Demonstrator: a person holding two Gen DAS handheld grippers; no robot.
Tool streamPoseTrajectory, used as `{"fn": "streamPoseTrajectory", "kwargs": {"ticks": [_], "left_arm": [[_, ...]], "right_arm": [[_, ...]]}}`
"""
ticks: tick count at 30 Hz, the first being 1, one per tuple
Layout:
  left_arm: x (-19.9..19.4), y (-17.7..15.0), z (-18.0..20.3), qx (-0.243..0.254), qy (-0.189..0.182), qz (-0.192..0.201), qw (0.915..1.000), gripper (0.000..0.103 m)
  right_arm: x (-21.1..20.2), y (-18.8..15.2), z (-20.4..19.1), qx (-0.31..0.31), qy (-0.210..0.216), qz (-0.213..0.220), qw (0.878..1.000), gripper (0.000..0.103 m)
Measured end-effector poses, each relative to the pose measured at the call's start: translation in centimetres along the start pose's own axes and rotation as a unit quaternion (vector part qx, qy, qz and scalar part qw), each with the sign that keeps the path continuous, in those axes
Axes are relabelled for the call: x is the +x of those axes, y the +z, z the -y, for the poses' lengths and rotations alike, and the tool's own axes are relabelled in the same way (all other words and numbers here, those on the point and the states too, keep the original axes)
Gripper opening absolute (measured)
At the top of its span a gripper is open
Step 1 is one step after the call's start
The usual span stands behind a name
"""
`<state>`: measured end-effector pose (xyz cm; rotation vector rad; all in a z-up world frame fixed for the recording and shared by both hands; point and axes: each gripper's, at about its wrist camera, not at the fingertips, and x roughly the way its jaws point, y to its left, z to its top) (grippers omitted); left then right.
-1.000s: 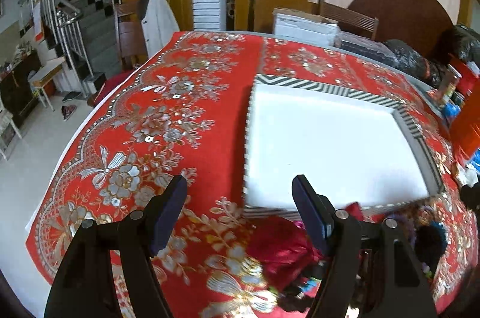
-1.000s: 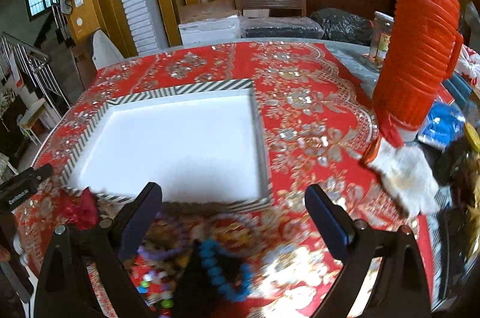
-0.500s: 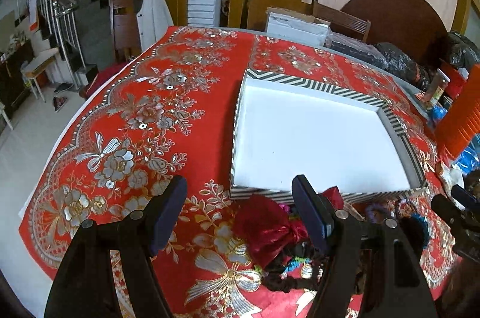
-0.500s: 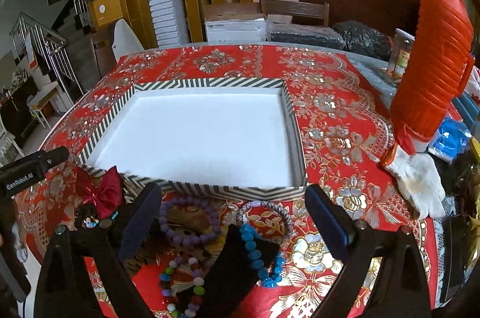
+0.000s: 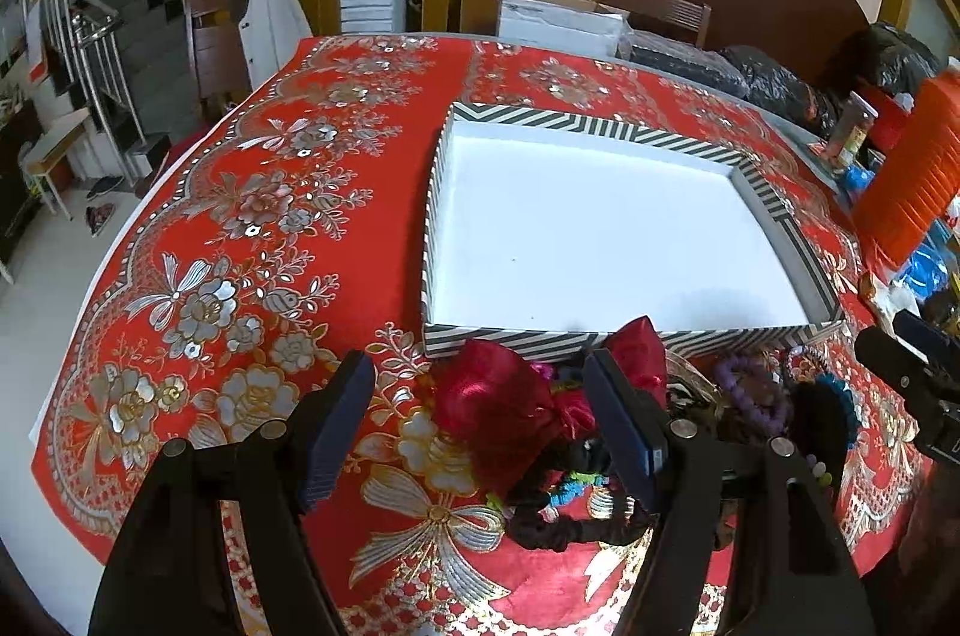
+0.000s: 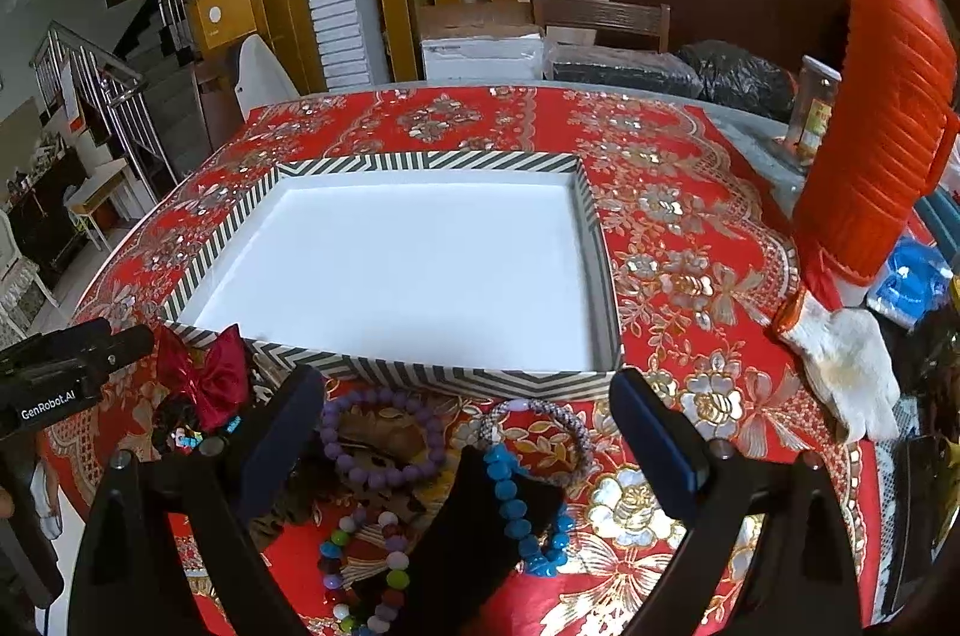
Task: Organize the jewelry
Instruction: 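Move both tools toward the jewelry pile beside the striped white tray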
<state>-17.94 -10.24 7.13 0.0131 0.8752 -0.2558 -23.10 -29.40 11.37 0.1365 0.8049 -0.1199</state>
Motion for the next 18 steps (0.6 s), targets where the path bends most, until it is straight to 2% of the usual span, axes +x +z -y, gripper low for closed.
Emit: {"fn": "streamPoseTrajectory", "kwargs": {"ticks": [8,13,18], "left_arm": [[0.1,-0.1,-0.4,-0.004,-0.004,-0.008,1.0,0.062],[0.2,0.2,-1.7,-0.025,-0.014,-0.02,0.9994,0.062],[0.4,0.4,-2.3,-0.043,-0.037,-0.03,0.998,0.062]], "right_arm": [[-0.3,0.0,-0.3,-0.009,0.001,0.005,1.0,0.098],[-0.6,0.1,0.7,0.003,0.001,0.005,1.0,0.098],[-0.4,0.2,1.7,0.021,0.01,-0.001,1.0,0.096]]}}
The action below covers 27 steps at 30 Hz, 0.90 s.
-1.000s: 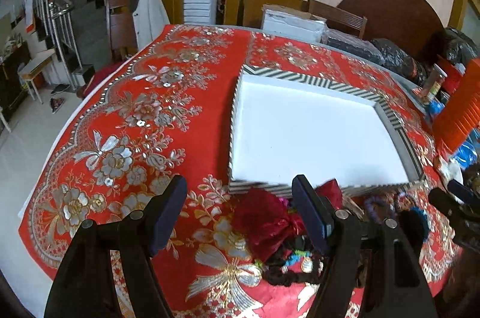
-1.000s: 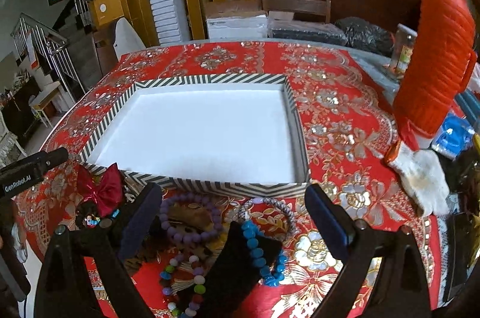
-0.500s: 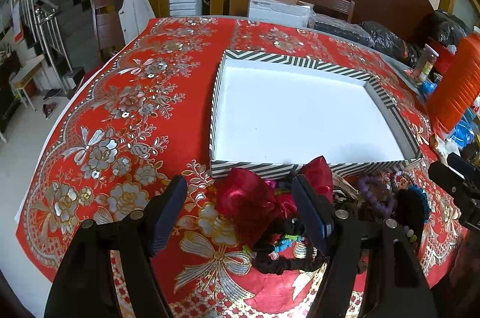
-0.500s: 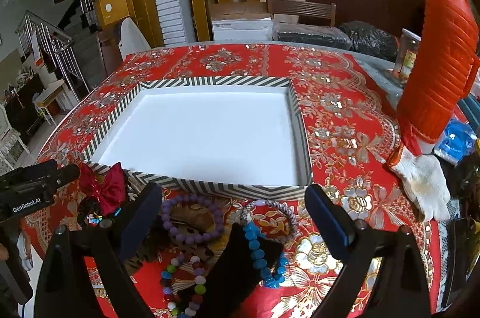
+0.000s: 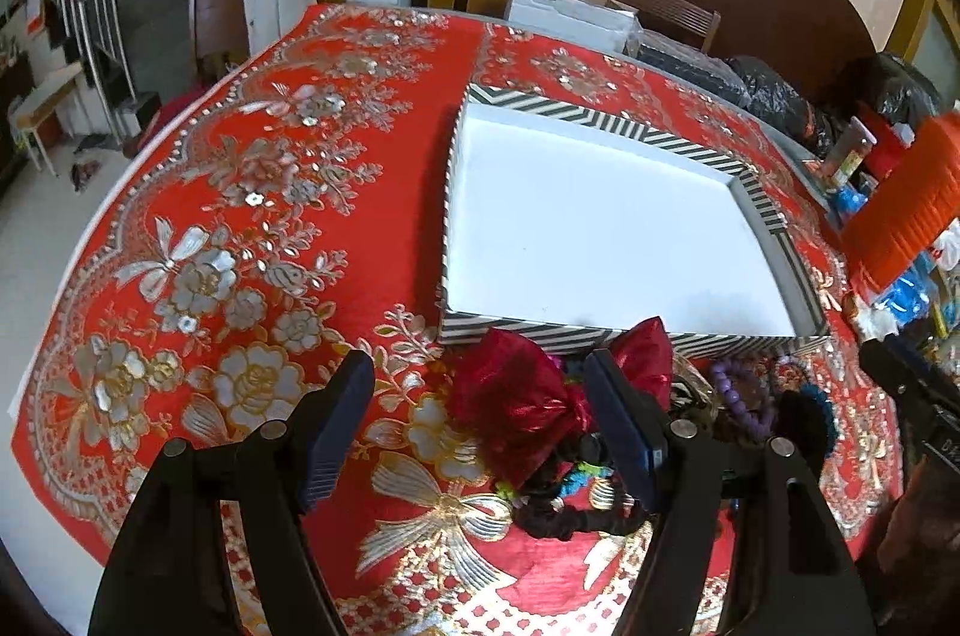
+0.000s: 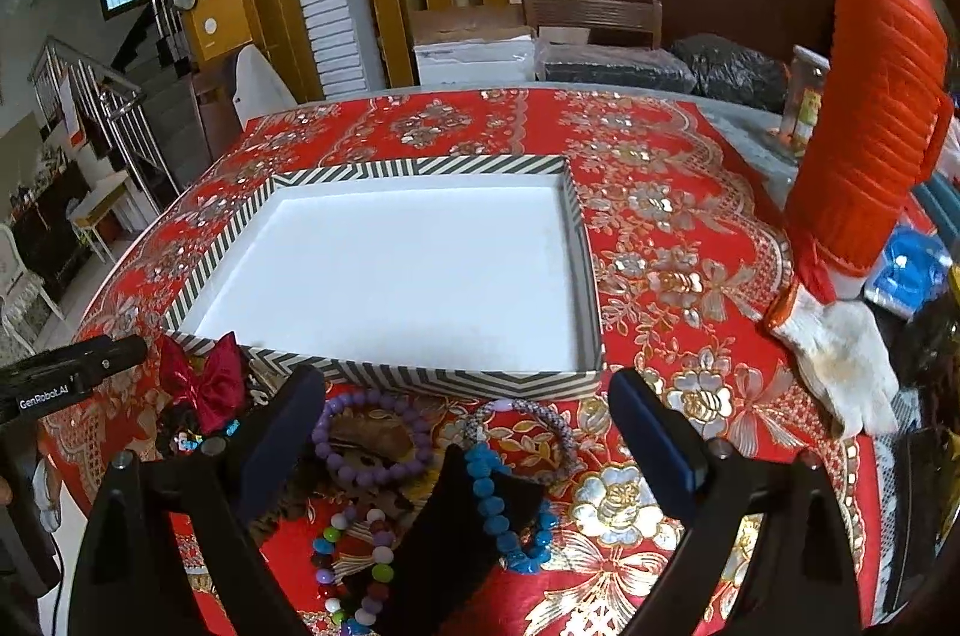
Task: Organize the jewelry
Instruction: 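Move both tools toward the jewelry pile beside the striped white tray, then grasp the red satin bow with the left tool while the right tool reaches into the pile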
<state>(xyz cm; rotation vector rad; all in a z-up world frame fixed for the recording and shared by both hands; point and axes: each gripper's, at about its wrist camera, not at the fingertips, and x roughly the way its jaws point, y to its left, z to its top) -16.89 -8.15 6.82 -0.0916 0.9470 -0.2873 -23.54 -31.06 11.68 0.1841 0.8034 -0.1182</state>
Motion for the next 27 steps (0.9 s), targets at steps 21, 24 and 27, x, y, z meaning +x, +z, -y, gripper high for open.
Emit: {"fn": "streamPoseTrajectory", "kwargs": {"ticks": [21,24,27], "left_arm": [[2.6,-0.4,1.6,0.03,-0.029,-0.048,0.998,0.062],[3.1,-0.2,1.7,0.031,-0.026,-0.048,0.998,0.062],[3.6,-0.2,1.5,0.03,-0.025,-0.055,0.9977,0.062]], "right_arm": [[1.7,-0.7,-1.2,-0.026,0.026,-0.037,0.999,0.073],[2.6,-0.8,-1.1,-0.03,0.02,-0.056,0.998,0.065],[3.8,-0.7,-1.3,-0.043,0.024,-0.08,0.996,0.06]]}}
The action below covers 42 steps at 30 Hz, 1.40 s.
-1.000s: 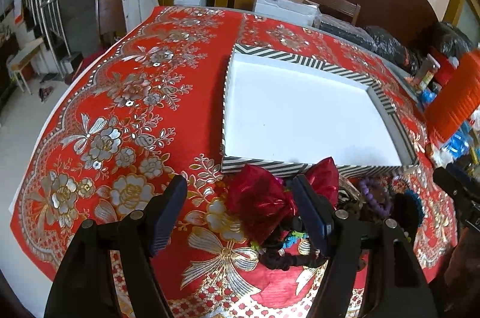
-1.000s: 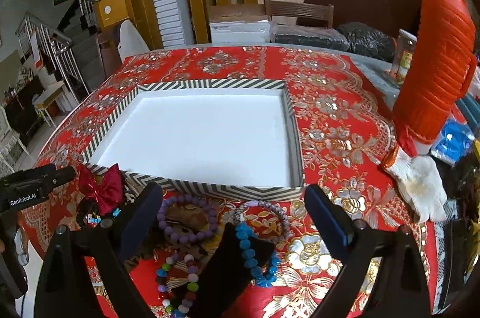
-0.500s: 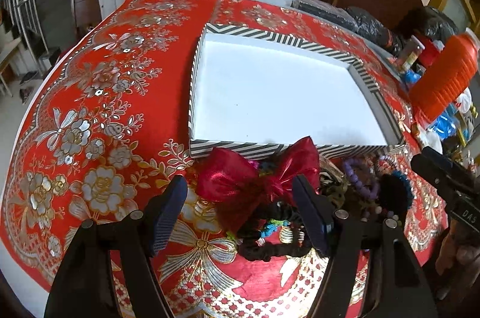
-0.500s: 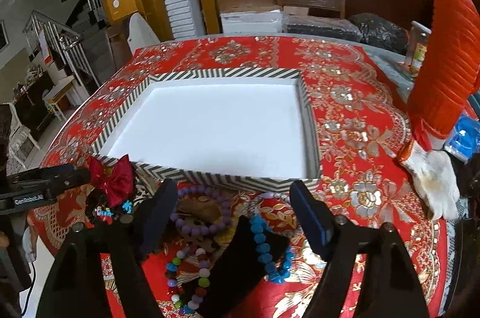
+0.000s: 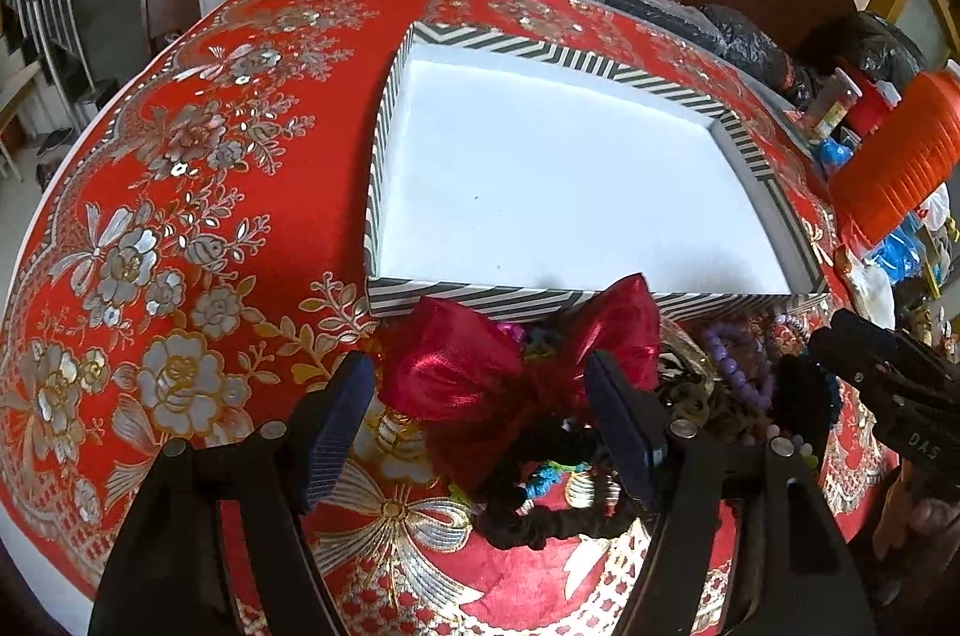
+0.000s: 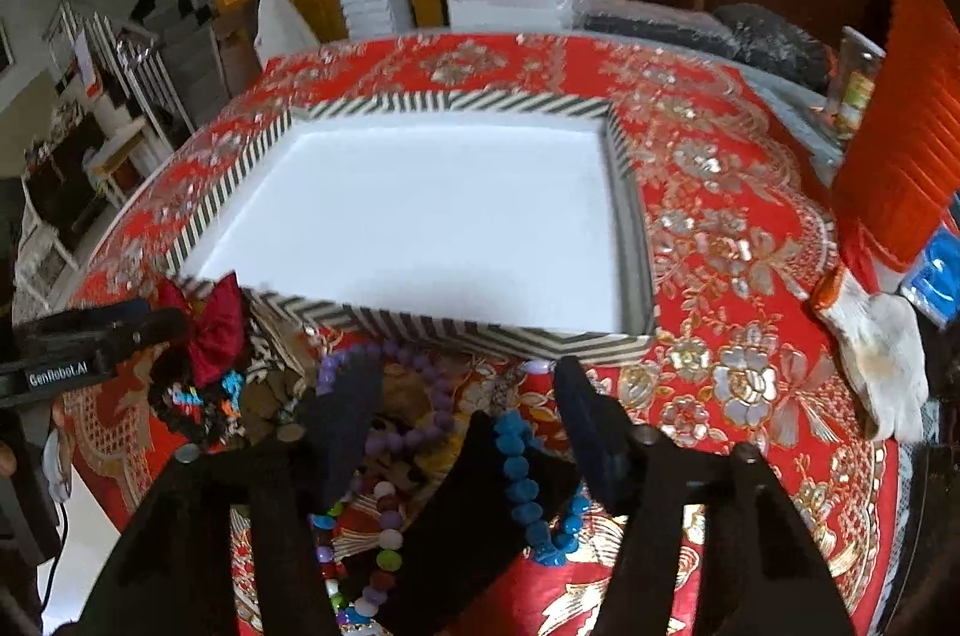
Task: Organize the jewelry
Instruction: 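Grasp the red satin bow with the left tool while the right tool reaches into the pile, then lift the red bow with the left tool while the right tool grasps the grey bead bracelet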
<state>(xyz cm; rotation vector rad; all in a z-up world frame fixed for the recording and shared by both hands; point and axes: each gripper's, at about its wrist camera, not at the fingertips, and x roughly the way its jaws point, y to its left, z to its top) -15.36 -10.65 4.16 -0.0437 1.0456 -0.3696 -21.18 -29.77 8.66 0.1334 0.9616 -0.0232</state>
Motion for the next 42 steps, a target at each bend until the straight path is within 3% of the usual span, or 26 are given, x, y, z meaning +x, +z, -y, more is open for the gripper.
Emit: {"fn": "streamPoseTrajectory", "kwargs": {"ticks": [3,6,10,12,14,15,16,20,27,30,31,34,37,39,42], "left_arm": [[0.5,0.0,-0.1,0.004,0.0,-0.005,1.0,0.061],[1.1,0.2,-0.1,0.007,-0.006,-0.011,0.9999,0.05],[1.4,0.5,0.1,0.011,-0.016,-0.009,0.9998,0.022],[1.4,0.6,0.3,0.018,-0.022,-0.01,0.9995,0.016],[1.4,0.7,0.5,0.021,-0.026,-0.009,0.9994,0.005],[1.2,0.6,0.6,0.02,-0.025,-0.007,0.9995,0.0],[0.9,0.6,0.6,0.018,-0.028,-0.003,0.9994,0.0],[-0.6,0.7,0.4,0.018,-0.044,0.01,0.9988,0.0],[-2.7,1.2,0.0,0.009,-0.052,0.03,0.9982,0.0],[-3.5,1.5,0.2,0.011,-0.055,0.041,0.9976,0.0],[-3.8,1.7,0.2,0.01,-0.056,0.044,0.9974,0.0],[-4.2,2.1,0.3,0.008,-0.055,0.05,0.9972,0.0],[-4.2,2.2,0.4,0.007,-0.054,0.051,0.9972,0.0],[-4.2,2.2,0.6,0.008,-0.055,0.051,0.9972,0.0],[-4.4,2.3,0.8,0.011,-0.053,0.054,0.9971,0.0]], "right_arm": [[1.5,0.3,-0.4,-0.02,-0.002,-0.025,0.999,0.057],[3.2,0.4,-0.8,-0.035,-0.004,-0.055,0.998,0.056],[5.2,0.5,-1.4,-0.059,-0.012,-0.079,0.995,0.053],[5.5,0.4,-1.7,-0.071,-0.022,-0.072,0.995,0.051],[5.5,0.5,-1.7,-0.077,-0.027,-0.066,0.994,0.042],[5.5,0.5,-1.7,-0.079,-0.031,-0.061,0.995,0.03],[5.4,0.5,-1.6,-0.078,-0.029,-0.056,0.995,0.018],[4.8,0.5,-0.6,-0.055,0.004,-0.046,0.997,0.003],[3.5,0.6,-0.4,-0.052,0.017,-0.041,0.998,0.004],[4.2,0.7,-0.6,-0.06,0.006,-0.057,0.997,0.027],[4.4,0.7,-0.7,-0.062,0.008,-0.06,0.996,0.028],[5.4,0.4,-1.4,-0.079,0.006,-0.077,0.994,0.029],[5.9,0.1,-1.7,-0.091,-0.017,-0.065,0.994,0.025],[5.8,0.0,-1.5,-0.087,-0.011,-0.059,0.994,0.016],[4.2,0.2,-0.7,-0.057,0.025,-0.041,0.997,0.015]]}}
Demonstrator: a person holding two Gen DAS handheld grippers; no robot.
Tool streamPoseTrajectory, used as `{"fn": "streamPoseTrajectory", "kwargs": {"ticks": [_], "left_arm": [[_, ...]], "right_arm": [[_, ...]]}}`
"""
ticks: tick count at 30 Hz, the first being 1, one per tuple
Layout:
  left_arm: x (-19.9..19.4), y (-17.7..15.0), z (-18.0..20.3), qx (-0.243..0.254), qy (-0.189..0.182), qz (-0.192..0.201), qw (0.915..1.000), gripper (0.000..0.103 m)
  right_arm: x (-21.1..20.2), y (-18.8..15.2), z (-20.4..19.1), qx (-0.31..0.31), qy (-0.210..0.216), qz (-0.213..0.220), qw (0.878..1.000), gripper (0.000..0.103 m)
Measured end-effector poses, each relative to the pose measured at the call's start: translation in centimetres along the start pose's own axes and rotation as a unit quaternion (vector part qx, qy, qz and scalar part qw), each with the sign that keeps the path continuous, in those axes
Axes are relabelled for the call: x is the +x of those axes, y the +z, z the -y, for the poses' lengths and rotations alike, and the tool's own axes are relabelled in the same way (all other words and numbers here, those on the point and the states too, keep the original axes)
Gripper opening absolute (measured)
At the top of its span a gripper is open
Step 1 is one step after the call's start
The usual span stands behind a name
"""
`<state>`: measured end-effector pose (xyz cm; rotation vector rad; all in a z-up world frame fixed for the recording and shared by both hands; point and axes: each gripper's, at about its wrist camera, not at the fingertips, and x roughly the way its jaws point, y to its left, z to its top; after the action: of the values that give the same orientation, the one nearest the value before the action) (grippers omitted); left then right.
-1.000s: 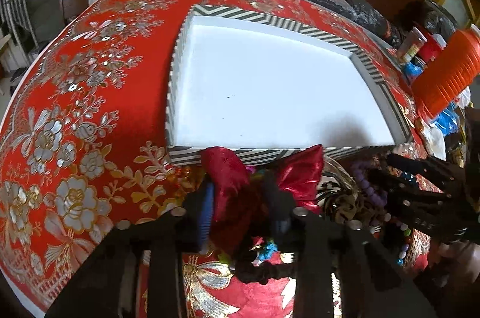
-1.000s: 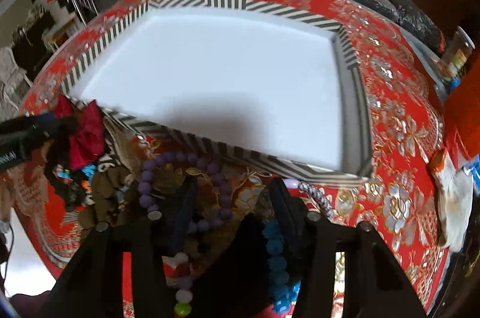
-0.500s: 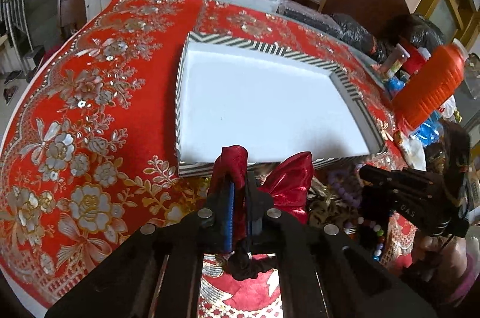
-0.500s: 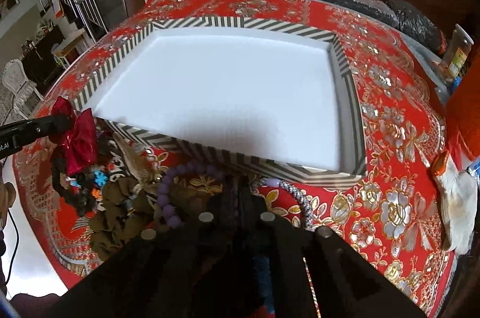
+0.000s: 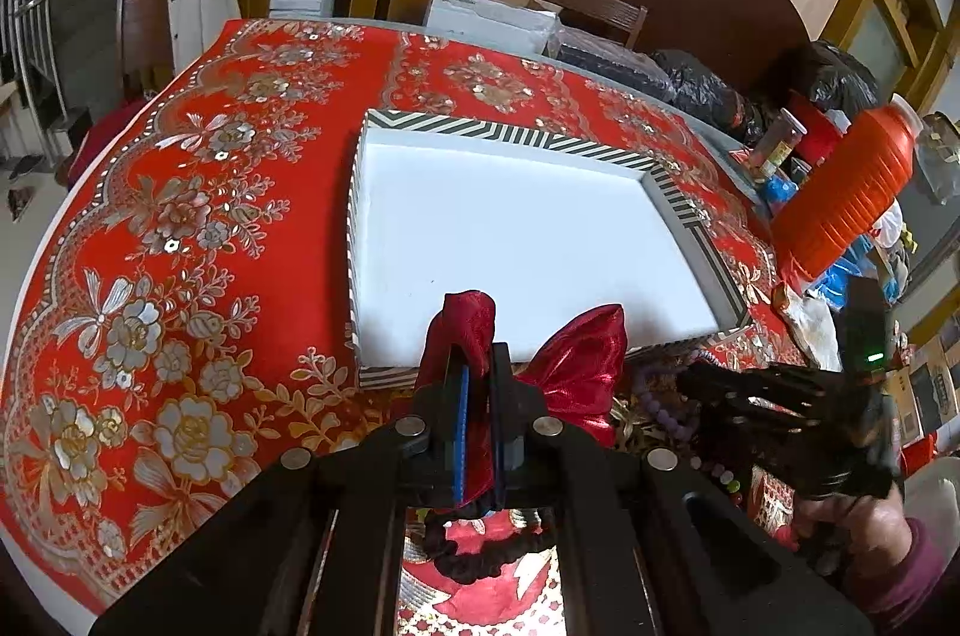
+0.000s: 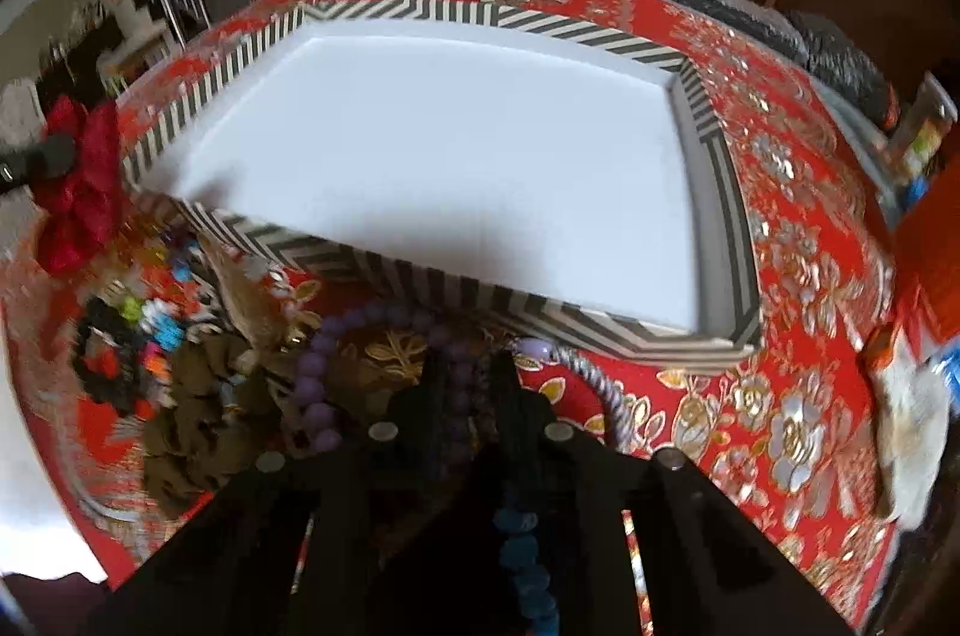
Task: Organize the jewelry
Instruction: 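Lift the red bow with the left tool while the right tool grasps the grey bead bracelet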
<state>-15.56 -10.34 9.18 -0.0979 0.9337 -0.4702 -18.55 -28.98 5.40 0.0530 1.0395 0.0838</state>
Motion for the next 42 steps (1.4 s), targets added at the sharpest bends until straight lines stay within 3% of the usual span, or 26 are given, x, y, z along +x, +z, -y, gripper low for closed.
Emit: {"fn": "streamPoseTrajectory", "kwargs": {"ticks": [5,12,17,24,31,37,42], "left_arm": [[-0.3,0.8,0.0,-0.002,0.002,0.009,1.0,0.0],[0.6,2.3,0.8,0.003,0.003,0.012,0.9999,0.0],[1.7,3.2,1.2,0.0,0.003,0.008,1.0,0.0],[2.1,3.1,1.4,0.001,-0.001,0.004,1.0,0.0],[1.5,2.8,0.8,-0.009,0.001,0.007,0.9999,0.0],[1.4,2.3,0.3,-0.014,0.002,0.005,0.9999,0.0],[1.5,2.2,-0.1,-0.017,0.004,-0.001,0.9999,0.0]], "right_arm": [[-3.8,0.7,0.5,0.018,0.035,0.045,0.998,0.015],[-6.4,3.2,2.3,0.049,0.046,0.089,0.994,0.015],[-6.5,4.9,3.9,0.072,0.066,0.099,0.99,0.015],[-7.7,4.1,2.9,0.069,0.101,0.102,0.987,0.015],[-6.8,1.3,0.5,0.047,0.133,0.066,0.988,0.015],[-0.5,-1.0,-1.3,0.031,0.128,-0.06,0.989,0.021],[-3.4,-0.7,1.1,0.048,0.13,-0.019,0.99,0.027]]}}
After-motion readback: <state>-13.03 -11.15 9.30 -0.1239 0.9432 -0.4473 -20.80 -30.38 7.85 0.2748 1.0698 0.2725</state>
